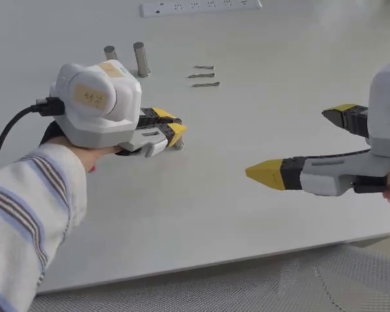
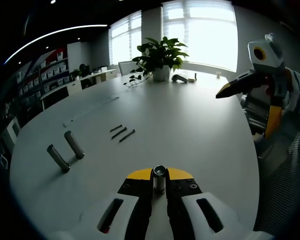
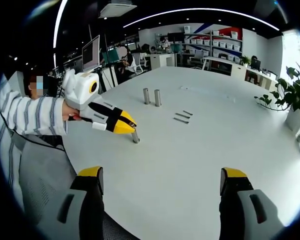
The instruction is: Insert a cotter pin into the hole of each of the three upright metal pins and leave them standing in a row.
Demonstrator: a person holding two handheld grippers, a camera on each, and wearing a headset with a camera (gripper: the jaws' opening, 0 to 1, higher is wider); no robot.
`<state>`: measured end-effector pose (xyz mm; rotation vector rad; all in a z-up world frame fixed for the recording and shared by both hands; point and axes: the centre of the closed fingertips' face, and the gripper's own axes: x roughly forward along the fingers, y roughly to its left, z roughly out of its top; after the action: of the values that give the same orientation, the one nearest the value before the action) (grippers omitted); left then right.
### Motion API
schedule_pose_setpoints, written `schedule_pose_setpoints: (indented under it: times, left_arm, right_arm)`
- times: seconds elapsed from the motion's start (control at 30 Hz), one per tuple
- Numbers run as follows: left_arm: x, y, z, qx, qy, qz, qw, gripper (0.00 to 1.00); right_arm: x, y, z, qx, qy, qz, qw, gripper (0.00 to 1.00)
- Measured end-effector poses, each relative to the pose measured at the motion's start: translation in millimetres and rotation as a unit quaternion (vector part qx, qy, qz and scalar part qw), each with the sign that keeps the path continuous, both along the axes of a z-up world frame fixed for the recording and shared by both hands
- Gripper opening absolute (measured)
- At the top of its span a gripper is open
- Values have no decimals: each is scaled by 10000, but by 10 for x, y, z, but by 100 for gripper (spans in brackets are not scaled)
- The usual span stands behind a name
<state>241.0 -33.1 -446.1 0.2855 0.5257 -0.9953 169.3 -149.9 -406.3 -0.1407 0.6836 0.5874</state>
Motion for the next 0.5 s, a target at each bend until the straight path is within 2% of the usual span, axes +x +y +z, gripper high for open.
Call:
schedule_pose_setpoints:
  times: [0.1, 0.37, 0.5]
  left_arm:
    - [0, 1, -1, -56, -15, -8, 10000, 5]
    - [-26, -5, -8, 47, -97, -106, 9999, 6]
    - [-44, 6, -23, 117, -99, -130, 9998, 14]
  right_arm:
    - [3, -2, 5, -1, -5, 2, 10000, 96]
    - [6, -6, 9, -24, -12, 15, 10000, 96]
    - [2, -6, 11, -28, -15, 23, 10000, 96]
